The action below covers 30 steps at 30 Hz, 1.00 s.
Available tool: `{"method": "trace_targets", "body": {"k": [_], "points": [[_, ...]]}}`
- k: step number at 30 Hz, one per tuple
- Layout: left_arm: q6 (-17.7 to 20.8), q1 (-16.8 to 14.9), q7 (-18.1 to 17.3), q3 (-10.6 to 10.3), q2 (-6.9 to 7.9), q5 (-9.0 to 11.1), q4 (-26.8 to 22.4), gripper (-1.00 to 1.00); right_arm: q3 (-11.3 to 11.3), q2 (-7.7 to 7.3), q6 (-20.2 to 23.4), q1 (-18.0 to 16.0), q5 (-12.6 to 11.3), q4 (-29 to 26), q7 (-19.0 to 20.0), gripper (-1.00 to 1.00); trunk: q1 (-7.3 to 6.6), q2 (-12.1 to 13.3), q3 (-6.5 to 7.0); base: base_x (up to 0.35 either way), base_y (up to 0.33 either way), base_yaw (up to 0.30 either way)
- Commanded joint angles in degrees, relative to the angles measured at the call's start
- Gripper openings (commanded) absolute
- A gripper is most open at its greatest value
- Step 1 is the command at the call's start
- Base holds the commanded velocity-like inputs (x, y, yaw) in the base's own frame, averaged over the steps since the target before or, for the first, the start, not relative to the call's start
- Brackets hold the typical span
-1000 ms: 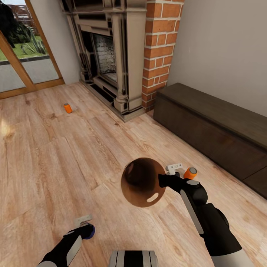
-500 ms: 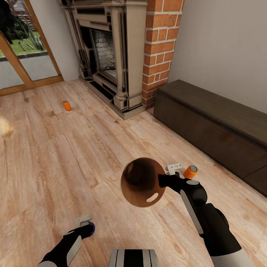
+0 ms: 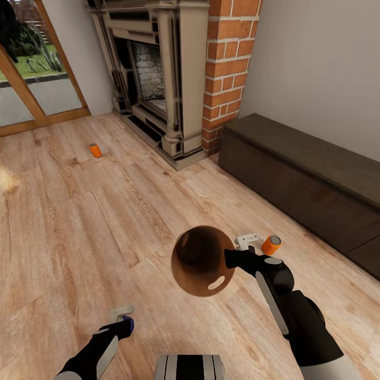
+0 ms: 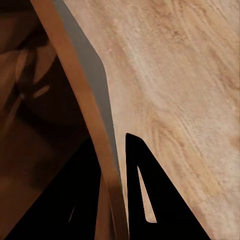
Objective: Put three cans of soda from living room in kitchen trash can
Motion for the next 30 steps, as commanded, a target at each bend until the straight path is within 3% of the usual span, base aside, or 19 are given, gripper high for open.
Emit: {"method": "trace_targets", "body": {"k": [1, 30], "points": [[0.00, 0.00, -0.02, -0.19, 0.00, -0.02, 0.02, -1.00, 0.40, 0.01, 0.03, -0.01, -1.11, -0.06, 0.22, -1.00, -0.01, 0.00, 0.01, 0.000, 0.000, 0.000], [0.96, 0.00, -0.70, -0.44, 0.00, 0.01, 0.09, -1.00, 1.24, 0.01, 0.03, 0.02, -1.20, 0.04, 0.21, -1.00, -1.14, 1.16, 6.35, 0.000, 0.000, 0.000]]}}
